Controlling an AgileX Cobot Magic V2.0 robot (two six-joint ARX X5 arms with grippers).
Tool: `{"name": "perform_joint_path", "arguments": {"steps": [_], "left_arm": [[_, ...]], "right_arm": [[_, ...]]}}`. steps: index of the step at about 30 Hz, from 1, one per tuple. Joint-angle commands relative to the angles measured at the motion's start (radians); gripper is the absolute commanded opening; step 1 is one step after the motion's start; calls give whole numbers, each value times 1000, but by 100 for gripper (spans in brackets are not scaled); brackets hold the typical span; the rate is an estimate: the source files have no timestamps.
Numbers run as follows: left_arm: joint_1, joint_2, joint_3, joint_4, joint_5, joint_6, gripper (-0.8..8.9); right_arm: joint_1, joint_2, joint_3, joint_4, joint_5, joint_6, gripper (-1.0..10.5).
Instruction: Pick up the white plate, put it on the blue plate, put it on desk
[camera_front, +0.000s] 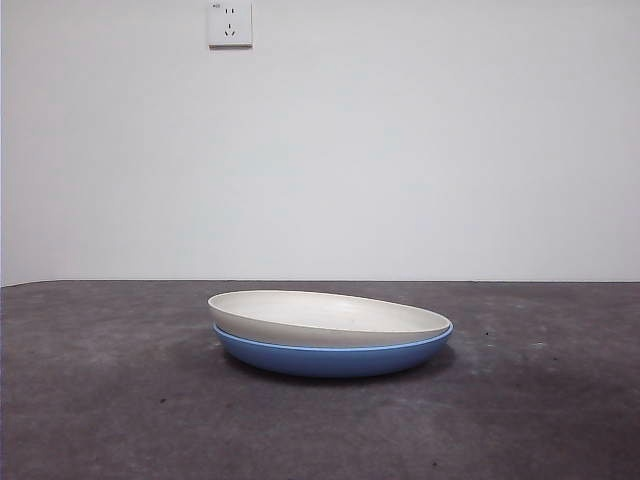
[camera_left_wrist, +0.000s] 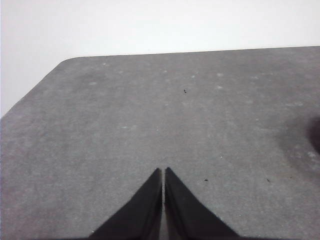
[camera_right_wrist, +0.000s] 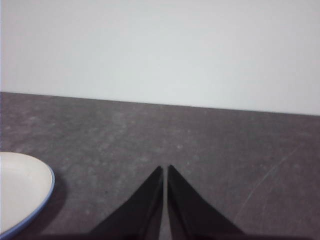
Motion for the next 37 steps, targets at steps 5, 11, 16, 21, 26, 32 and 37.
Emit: {"name": "perform_joint_path", "arguments": {"steps": [5, 11, 16, 21, 26, 32, 37], "left_arm": [[2, -1, -21, -8, -2, -2, 9], [2, -1, -20, -8, -2, -2, 9], [2, -1, -20, -8, -2, -2, 9], [2, -1, -20, -8, -2, -2, 9], [2, -1, -20, -8, -2, -2, 9], [2, -1, -20, -8, -2, -2, 9], [2, -1, -20, -8, -2, -2, 9]], "right_arm": [[0, -2, -18, -61, 5, 19, 8], [0, -2, -18, -185, 4, 19, 8], [0, -2, -18, -177, -4, 42, 8], [-1, -2, -18, -171, -3, 42, 8], [-1, -2, -18, -171, -3, 42, 8], [-1, -2, -18, -171, -3, 42, 8], [-1, -2, -18, -171, -3, 42, 8]]}}
